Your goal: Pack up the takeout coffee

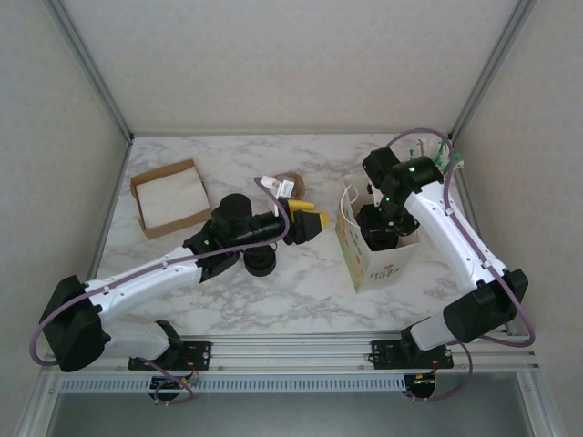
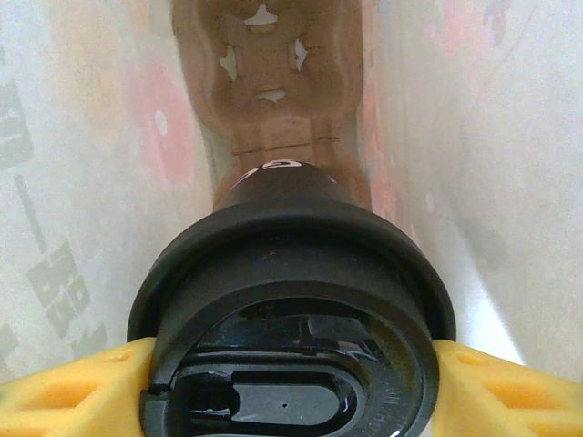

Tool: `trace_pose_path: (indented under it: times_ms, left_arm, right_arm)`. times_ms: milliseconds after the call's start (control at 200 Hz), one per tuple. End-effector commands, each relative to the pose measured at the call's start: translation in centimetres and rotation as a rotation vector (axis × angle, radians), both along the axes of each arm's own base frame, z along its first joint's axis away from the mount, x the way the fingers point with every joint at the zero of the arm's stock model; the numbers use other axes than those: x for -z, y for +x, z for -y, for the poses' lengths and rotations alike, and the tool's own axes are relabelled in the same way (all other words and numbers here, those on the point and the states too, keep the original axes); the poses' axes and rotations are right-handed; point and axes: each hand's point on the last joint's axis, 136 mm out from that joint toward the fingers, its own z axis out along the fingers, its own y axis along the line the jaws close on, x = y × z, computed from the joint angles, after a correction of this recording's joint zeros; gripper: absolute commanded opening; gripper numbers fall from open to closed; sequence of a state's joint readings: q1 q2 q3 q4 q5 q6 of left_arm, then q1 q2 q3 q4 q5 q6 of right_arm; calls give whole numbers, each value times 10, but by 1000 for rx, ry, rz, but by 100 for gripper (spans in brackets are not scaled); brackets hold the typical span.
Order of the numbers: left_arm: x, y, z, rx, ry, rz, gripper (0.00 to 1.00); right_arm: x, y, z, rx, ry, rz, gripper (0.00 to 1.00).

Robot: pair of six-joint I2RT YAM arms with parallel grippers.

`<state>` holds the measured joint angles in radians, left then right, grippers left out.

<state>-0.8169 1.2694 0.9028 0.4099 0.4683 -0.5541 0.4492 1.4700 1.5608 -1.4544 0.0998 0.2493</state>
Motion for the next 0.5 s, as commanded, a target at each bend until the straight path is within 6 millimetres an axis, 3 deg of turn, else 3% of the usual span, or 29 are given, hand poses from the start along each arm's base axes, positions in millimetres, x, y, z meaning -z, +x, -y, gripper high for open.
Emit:
trace_pose_path:
  times_ms: [0,200,496]
  left_arm:
    - [-29,-9,3,43,-39,33,79]
    - [-37,-6,12,58,-24,43,78]
    - [-32,-7,26,77,24,41,72]
  right_arm:
    - [4,-2,1,0,2,-25,68]
    - [5,-2,0,-3,4,-25,68]
    - [6,-1,0,-6,2,-25,68]
